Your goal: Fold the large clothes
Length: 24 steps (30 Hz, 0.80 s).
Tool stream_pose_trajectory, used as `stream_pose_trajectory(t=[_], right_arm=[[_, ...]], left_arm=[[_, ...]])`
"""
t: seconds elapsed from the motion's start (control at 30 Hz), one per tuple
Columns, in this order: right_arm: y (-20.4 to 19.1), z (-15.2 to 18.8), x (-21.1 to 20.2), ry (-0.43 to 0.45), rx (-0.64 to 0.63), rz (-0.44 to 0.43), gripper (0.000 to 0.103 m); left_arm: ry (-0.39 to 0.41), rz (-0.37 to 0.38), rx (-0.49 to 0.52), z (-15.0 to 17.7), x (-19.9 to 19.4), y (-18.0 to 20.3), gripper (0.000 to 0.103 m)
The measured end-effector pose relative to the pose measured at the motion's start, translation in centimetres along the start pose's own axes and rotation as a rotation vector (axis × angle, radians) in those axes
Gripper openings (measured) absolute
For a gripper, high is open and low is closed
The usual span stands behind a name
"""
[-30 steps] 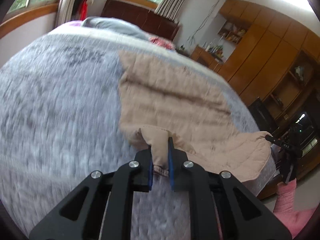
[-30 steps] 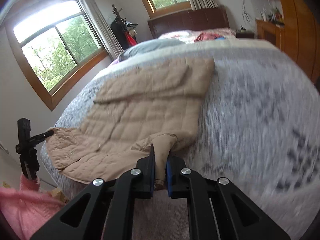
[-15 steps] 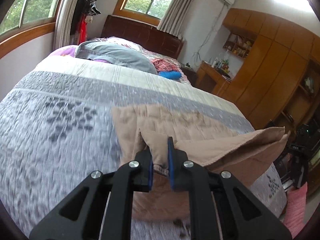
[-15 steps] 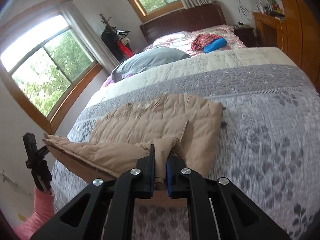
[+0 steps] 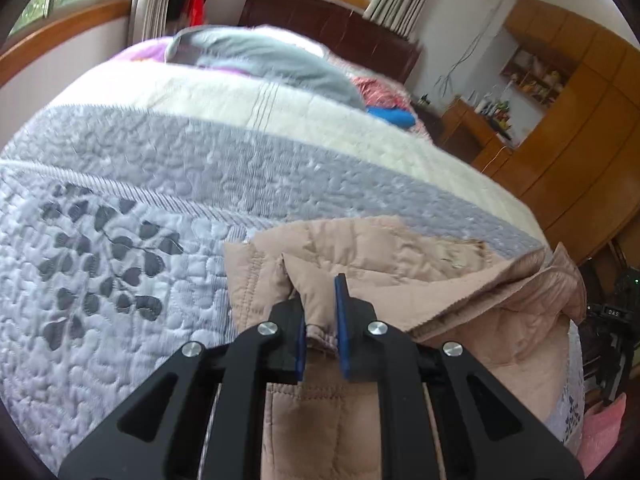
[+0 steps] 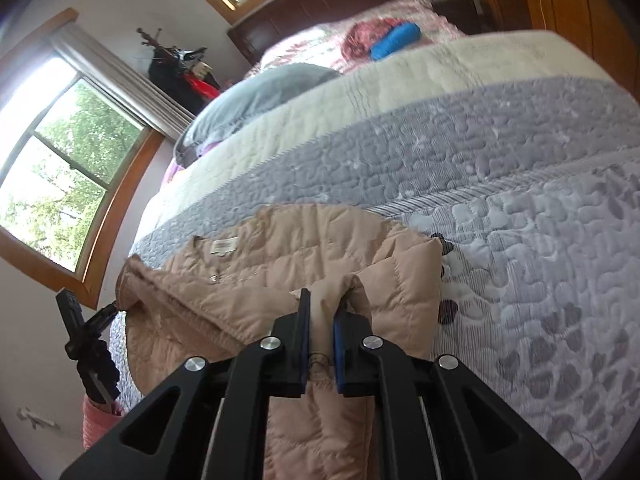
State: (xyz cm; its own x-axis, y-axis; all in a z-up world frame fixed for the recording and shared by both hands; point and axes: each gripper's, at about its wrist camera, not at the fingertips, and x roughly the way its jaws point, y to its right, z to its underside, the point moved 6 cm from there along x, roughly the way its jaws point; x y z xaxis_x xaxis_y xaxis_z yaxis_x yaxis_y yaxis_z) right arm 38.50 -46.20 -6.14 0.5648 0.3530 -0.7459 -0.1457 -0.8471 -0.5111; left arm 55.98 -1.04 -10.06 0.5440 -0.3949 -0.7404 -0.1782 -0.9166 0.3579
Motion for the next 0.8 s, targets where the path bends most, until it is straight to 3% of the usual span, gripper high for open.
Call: stream_pose_trajectory(t=[0.27, 0.4, 0.5, 0.57, 0.67, 0.8], right_arm=[[1.8, -0.5, 2.9, -0.041, 0.036, 0.002, 0.015], [2.2, -0.5, 2.9, -0.042, 0.063, -0.032, 0.02], [2.8, -0.3, 2.0, -0.028, 0.118, -0.101, 0.035], [3.4, -0.2, 0.6, 0.016, 0.132, -0.081, 0.062], [3.2, 0.6, -1.1, 0.054, 0.097, -0.082, 0.053], [1.6, 3.7, -1.7, 0.039, -0.005, -0.042, 0.051]], left_arm=[[-0.054, 0.004, -0.025, 0.1, 3.7, -1.0, 0.015], [-0.078, 0.059, -0.064, 0.0, 3.6, -1.4, 0.02], [-0.096, 0.184, -0.156, -0.3, 2.2, -2.4, 0.028], [-0.105, 0.241, -0.191, -0.3, 1.3, -2.8, 0.034], [-0.074, 0.262, -0.219, -0.1, -0.9, -3.9, 0.044], [-0.042, 0.231, -0.203, 1.4, -3.3, -5.1, 0.045]])
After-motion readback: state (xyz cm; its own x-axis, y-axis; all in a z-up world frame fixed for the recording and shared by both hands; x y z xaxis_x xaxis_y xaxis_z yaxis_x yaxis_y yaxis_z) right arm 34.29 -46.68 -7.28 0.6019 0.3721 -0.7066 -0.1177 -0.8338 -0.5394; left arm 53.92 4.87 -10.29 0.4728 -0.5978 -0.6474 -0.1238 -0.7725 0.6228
